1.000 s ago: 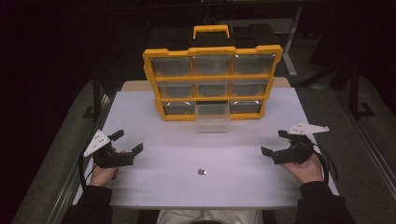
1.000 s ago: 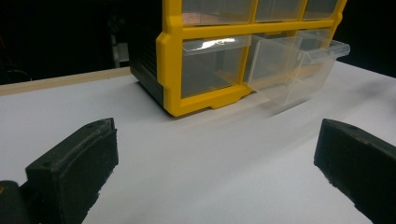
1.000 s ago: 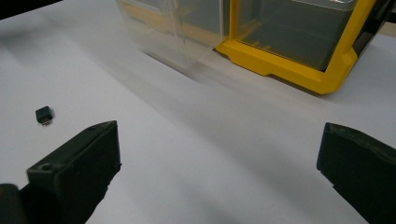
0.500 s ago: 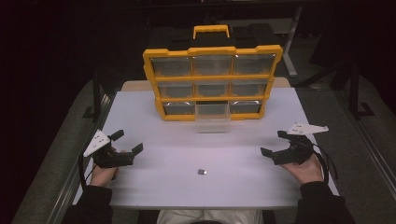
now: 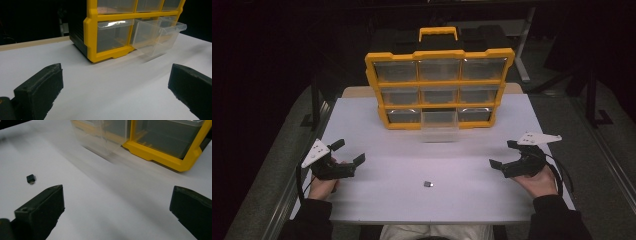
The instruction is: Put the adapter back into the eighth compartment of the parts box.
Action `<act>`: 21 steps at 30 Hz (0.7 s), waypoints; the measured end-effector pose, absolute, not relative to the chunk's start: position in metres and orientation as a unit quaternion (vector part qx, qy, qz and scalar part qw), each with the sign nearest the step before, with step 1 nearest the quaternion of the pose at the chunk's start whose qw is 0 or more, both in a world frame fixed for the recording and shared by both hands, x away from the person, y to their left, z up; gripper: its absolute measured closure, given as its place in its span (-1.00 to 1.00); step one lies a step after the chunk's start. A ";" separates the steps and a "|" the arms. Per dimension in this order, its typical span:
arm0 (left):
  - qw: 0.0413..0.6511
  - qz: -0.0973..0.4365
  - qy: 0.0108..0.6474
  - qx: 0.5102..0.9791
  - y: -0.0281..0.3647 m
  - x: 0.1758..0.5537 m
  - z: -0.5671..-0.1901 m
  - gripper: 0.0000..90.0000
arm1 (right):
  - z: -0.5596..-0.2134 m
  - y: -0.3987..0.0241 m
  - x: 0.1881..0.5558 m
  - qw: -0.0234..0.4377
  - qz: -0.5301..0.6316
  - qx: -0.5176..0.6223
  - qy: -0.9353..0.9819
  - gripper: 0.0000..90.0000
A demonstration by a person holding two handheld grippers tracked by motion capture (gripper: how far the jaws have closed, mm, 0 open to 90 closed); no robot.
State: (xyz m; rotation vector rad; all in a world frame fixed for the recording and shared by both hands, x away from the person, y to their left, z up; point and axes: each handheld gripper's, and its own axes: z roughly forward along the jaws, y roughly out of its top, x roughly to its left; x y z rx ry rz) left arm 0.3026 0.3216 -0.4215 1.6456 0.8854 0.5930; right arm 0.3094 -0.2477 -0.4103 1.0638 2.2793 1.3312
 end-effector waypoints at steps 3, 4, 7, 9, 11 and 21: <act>0.557 0.251 0.375 0.698 0.321 0.303 -0.422 -1.00 | -0.409 -0.246 0.308 0.147 0.464 0.366 0.793 -1.00; 0.555 0.252 0.375 0.698 0.321 0.303 -0.422 -1.00 | -0.409 -0.245 0.308 0.147 0.463 0.364 0.794 -1.00; 0.554 0.250 0.376 0.699 0.321 0.303 -0.422 -1.00 | -0.407 -0.242 0.308 0.146 0.461 0.360 0.798 -1.00; 0.555 0.251 0.376 0.698 0.321 0.303 -0.422 -1.00 | -0.407 -0.240 0.307 0.146 0.460 0.356 0.800 -1.00; 0.554 0.251 0.377 0.699 0.321 0.303 -0.422 -1.00 | -0.406 -0.239 0.307 0.146 0.459 0.354 0.801 -1.00; 0.552 0.251 0.380 0.698 0.322 0.303 -0.422 -1.00 | -0.400 -0.230 0.306 0.144 0.457 0.340 0.809 -1.00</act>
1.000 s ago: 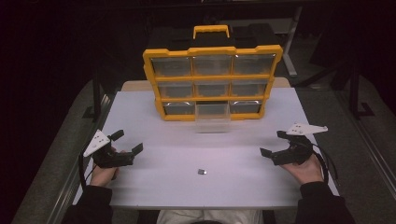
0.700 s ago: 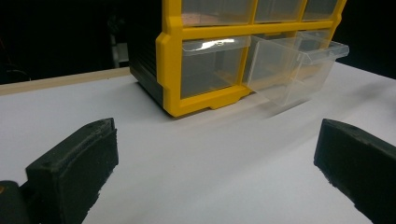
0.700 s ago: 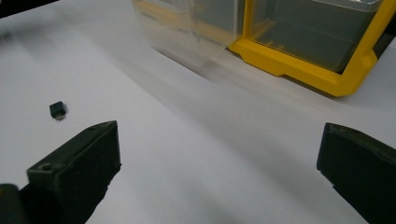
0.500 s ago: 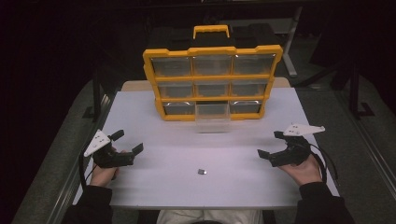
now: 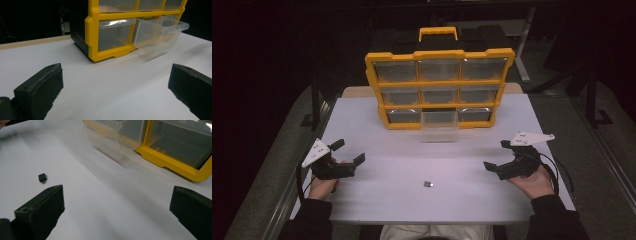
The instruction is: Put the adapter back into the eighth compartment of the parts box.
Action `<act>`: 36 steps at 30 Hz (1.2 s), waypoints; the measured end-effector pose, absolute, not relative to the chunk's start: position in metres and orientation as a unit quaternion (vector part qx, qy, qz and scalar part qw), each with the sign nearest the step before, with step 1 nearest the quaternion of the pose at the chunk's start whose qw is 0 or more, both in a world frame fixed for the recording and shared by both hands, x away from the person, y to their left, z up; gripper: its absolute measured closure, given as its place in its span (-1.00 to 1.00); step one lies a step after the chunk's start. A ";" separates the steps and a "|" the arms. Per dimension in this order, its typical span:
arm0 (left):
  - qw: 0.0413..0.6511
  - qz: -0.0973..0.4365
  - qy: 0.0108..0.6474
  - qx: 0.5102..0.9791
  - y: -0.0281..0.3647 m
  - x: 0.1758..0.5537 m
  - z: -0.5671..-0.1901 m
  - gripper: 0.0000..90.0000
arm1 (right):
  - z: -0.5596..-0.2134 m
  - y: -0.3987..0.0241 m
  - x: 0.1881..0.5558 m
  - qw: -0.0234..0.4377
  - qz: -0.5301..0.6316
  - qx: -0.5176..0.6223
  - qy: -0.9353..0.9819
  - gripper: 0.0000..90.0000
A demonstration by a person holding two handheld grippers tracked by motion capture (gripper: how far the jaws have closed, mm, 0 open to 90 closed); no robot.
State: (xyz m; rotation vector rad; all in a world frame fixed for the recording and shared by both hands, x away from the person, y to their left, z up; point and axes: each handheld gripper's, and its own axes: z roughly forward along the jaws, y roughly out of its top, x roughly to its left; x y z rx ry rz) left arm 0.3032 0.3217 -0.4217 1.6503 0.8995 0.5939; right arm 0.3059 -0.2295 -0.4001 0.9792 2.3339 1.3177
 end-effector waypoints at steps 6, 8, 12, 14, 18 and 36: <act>0.552 0.252 0.382 0.697 0.322 0.303 -0.422 -1.00 | -0.398 -0.222 0.307 0.138 0.453 0.331 0.816 -1.00; 0.552 0.251 0.384 0.696 0.322 0.303 -0.422 -1.00 | -0.395 -0.219 0.307 0.137 0.452 0.326 0.819 -1.00; 0.553 0.251 0.387 0.694 0.323 0.303 -0.423 -1.00 | -0.392 -0.216 0.307 0.137 0.451 0.320 0.822 -1.00; 0.553 0.250 0.387 0.694 0.323 0.303 -0.422 -1.00 | -0.391 -0.214 0.307 0.135 0.449 0.317 0.824 -1.00; 0.553 0.251 0.387 0.694 0.323 0.303 -0.422 -1.00 | -0.387 -0.209 0.307 0.134 0.447 0.308 0.829 -1.00; 0.553 0.253 0.385 0.694 0.324 0.303 -0.422 -1.00 | -0.375 -0.174 0.310 0.114 0.432 0.261 0.856 -1.00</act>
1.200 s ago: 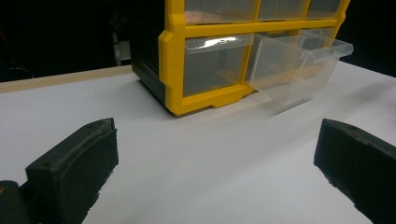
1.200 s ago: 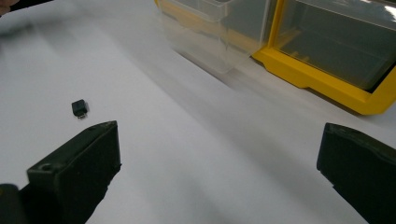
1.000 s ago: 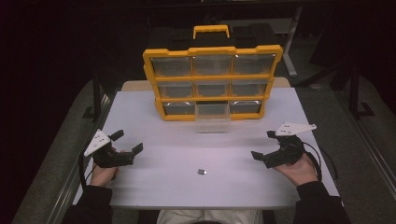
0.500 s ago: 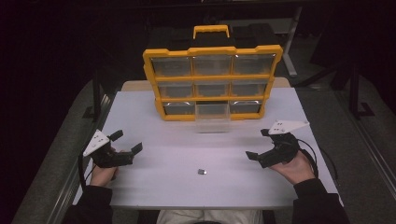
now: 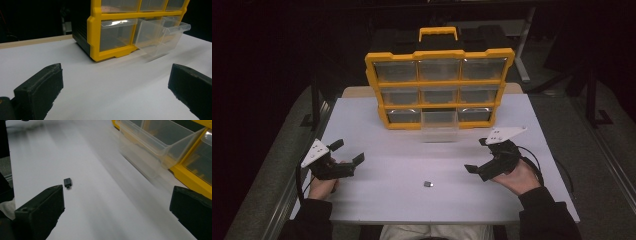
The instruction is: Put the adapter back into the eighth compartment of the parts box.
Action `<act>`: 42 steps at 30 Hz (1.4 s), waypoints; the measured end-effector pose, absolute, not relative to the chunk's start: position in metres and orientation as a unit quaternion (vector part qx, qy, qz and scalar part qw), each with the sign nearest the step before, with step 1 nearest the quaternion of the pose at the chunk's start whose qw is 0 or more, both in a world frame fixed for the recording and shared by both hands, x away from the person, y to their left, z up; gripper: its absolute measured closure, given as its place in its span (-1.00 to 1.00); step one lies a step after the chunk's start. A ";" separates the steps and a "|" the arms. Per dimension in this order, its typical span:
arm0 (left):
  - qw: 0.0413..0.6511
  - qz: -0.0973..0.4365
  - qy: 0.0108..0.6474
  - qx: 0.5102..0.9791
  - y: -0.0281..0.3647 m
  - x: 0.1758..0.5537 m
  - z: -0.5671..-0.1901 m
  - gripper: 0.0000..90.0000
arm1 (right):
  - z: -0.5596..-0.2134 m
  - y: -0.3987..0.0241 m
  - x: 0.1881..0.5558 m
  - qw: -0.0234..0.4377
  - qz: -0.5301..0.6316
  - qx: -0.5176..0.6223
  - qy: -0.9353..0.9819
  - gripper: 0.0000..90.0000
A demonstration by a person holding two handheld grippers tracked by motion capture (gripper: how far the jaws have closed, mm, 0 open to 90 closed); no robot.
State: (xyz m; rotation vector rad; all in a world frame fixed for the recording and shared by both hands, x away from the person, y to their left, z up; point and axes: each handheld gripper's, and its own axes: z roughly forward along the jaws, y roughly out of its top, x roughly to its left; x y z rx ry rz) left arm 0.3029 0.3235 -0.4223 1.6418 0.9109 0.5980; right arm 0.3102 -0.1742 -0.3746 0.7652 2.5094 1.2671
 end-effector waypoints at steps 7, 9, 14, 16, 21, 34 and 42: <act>0.552 0.255 0.383 0.695 0.323 0.303 -0.422 -1.00 | -0.376 -0.163 0.309 0.108 0.424 0.248 0.864 -1.00; 0.552 0.255 0.383 0.695 0.323 0.303 -0.422 -1.00 | -0.376 -0.161 0.309 0.106 0.421 0.245 0.867 -1.00; 0.552 0.255 0.383 0.695 0.323 0.303 -0.422 -1.00 | -0.378 -0.153 0.310 0.100 0.413 0.239 0.873 -1.00; 0.552 0.255 0.383 0.695 0.323 0.303 -0.422 -1.00 | -0.378 -0.151 0.311 0.098 0.411 0.236 0.875 -1.00; 0.553 0.254 0.382 0.696 0.323 0.302 -0.422 -1.00 | -0.378 -0.143 0.312 0.090 0.404 0.226 0.882 -1.00; 0.554 0.254 0.379 0.697 0.322 0.302 -0.422 -1.00 | -0.382 -0.123 0.314 0.082 0.382 0.203 0.898 -1.00; 0.554 0.253 0.379 0.697 0.322 0.302 -0.422 -1.00 | -0.385 -0.112 0.315 0.074 0.368 0.190 0.907 -1.00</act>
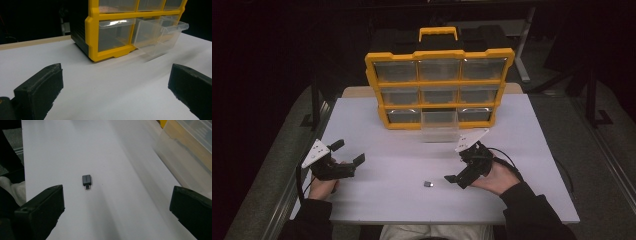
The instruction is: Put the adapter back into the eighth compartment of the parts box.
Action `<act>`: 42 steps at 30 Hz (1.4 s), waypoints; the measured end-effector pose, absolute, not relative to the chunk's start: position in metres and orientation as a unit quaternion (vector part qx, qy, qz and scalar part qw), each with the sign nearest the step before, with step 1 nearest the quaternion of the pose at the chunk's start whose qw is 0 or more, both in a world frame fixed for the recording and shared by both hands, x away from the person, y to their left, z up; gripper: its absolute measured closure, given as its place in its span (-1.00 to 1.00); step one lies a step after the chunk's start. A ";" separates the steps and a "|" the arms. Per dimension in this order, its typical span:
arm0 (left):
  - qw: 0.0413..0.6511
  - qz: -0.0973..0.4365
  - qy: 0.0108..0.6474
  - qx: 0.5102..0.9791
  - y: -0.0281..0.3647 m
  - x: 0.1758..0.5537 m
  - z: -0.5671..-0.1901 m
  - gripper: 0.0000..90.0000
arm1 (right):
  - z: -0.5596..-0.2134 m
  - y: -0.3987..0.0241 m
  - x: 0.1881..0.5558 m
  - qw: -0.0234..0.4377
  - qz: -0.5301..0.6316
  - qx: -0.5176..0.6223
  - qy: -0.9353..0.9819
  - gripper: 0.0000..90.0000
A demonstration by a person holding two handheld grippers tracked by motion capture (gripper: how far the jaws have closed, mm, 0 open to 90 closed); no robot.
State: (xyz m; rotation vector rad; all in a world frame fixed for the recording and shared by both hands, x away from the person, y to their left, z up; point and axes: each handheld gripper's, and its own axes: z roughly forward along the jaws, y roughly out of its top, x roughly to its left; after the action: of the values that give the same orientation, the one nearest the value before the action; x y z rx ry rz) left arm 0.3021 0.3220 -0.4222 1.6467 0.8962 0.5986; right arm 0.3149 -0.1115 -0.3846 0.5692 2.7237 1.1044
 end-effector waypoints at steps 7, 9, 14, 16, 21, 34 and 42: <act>0.554 0.253 0.379 0.697 0.322 0.302 -0.422 -1.00 | -0.388 -0.101 0.314 0.066 0.356 0.179 0.915 -1.00; 0.554 0.253 0.379 0.697 0.322 0.302 -0.422 -1.00 | -0.389 -0.100 0.314 0.065 0.355 0.178 0.915 -1.00; 0.555 0.253 0.379 0.697 0.322 0.302 -0.422 -1.00 | -0.392 -0.094 0.315 0.060 0.349 0.172 0.919 -1.00; 0.555 0.253 0.379 0.697 0.322 0.302 -0.422 -1.00 | -0.393 -0.091 0.315 0.059 0.345 0.167 0.922 -1.00; 0.555 0.252 0.379 0.697 0.322 0.302 -0.422 -1.00 | -0.396 -0.085 0.314 0.054 0.340 0.162 0.925 -1.00; 0.554 0.251 0.378 0.698 0.322 0.302 -0.422 -1.00 | -0.402 -0.073 0.314 0.043 0.326 0.148 0.933 -1.00; 0.553 0.251 0.377 0.700 0.322 0.302 -0.422 -1.00 | -0.406 -0.066 0.314 0.036 0.315 0.142 0.938 -1.00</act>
State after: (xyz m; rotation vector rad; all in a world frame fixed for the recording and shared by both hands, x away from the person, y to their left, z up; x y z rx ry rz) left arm 0.3018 0.3216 -0.4224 1.6537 0.8911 0.5926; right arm 0.3141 -0.0658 -0.4062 0.4352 2.8811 0.9663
